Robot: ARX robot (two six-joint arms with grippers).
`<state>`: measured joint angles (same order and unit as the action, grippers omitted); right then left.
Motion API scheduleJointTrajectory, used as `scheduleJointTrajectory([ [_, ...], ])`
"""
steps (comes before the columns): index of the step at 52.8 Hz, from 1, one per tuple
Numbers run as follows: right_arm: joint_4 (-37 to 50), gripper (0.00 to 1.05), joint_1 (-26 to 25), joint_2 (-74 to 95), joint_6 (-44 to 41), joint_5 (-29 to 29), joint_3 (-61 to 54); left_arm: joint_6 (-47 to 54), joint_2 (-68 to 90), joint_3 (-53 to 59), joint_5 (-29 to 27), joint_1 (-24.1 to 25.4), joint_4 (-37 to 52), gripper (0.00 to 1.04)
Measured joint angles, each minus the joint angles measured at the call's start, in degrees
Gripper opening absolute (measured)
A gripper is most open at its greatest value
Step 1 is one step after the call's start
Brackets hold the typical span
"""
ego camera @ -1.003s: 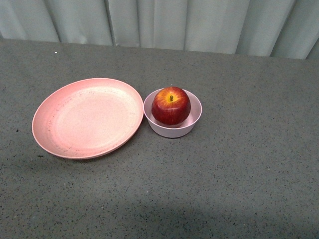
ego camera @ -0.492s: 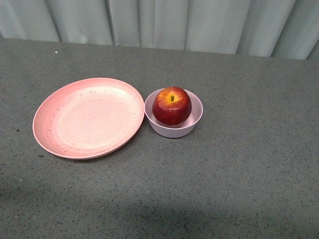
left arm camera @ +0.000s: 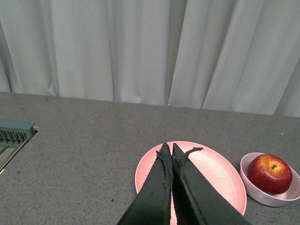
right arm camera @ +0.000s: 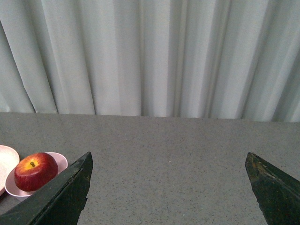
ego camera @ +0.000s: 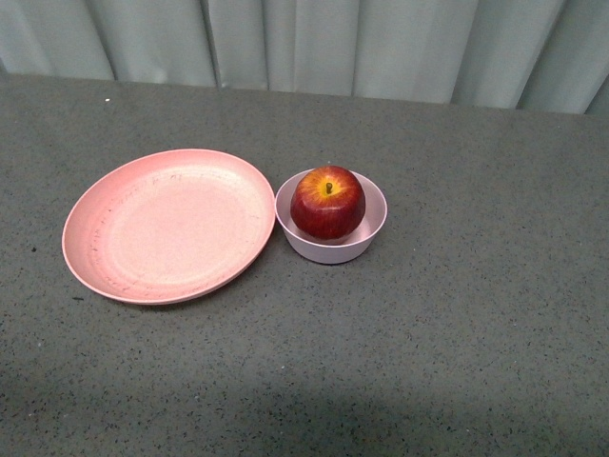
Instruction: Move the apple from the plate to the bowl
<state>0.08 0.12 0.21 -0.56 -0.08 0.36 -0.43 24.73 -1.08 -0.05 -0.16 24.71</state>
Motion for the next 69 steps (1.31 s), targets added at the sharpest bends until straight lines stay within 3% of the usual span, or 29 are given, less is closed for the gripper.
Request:
scheduleJointTrajectory([
  [40, 0.02, 0.95, 0.0, 0.0, 0.0, 0.0, 0.0, 0.0, -15.04, 0.0, 0.0, 0.0, -14.82, 0.04],
  [46, 0.02, 0.95, 0.0, 0.0, 0.0, 0.0, 0.0, 0.0, -22.93, -0.02, 0.04, 0.0, -24.09, 0.04],
  [57, 0.0, 0.95, 0.0, 0.0, 0.0, 0.0, 0.0, -0.02, -24.39, -0.02, 0.07, 0.02, -24.57, 0.04],
  [69, 0.02, 0.95, 0.0, 0.0, 0.0, 0.0, 0.0, 0.0, -24.44, -0.02, 0.04, 0.02, -24.57, 0.54],
])
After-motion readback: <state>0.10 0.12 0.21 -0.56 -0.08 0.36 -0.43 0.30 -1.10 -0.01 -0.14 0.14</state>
